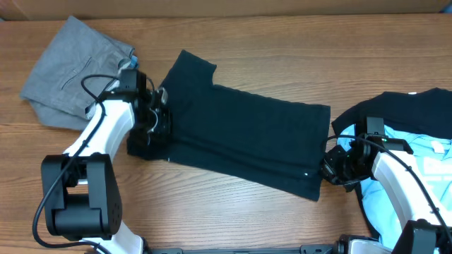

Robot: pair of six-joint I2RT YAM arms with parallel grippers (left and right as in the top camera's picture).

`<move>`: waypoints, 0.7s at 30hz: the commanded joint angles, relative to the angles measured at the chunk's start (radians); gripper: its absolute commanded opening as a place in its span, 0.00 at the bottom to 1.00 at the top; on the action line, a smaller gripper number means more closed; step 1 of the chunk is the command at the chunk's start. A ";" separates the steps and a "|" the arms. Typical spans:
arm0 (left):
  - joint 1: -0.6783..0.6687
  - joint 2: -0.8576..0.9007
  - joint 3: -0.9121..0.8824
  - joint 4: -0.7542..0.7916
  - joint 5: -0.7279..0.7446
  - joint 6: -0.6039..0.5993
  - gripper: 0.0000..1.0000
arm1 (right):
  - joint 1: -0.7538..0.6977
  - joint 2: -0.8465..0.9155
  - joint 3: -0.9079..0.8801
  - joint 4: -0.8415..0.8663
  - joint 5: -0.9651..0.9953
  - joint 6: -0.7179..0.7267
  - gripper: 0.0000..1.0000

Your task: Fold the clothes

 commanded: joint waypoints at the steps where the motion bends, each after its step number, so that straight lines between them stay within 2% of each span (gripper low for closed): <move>1: -0.002 -0.007 0.058 0.013 0.071 0.014 0.04 | 0.003 0.003 0.021 0.008 0.018 0.009 0.06; 5: -0.002 -0.006 0.060 0.029 0.067 0.015 0.04 | 0.003 0.008 0.021 0.013 0.018 0.008 0.11; 13: -0.002 -0.006 0.060 0.083 0.066 0.008 0.05 | 0.003 0.012 0.014 0.087 0.017 0.008 0.12; 15: -0.002 -0.006 0.060 0.083 0.066 0.006 0.05 | 0.003 0.012 0.014 0.065 0.018 0.005 0.26; 17: -0.002 -0.006 0.060 0.078 0.066 0.007 0.05 | 0.003 0.012 0.010 0.042 0.018 -0.018 0.47; 18: -0.002 -0.006 0.060 0.078 0.066 0.007 0.06 | 0.003 0.012 0.007 0.043 0.018 -0.029 0.54; 21: -0.002 -0.006 0.060 0.079 0.066 0.007 0.06 | 0.003 0.013 -0.002 0.046 0.018 -0.052 0.59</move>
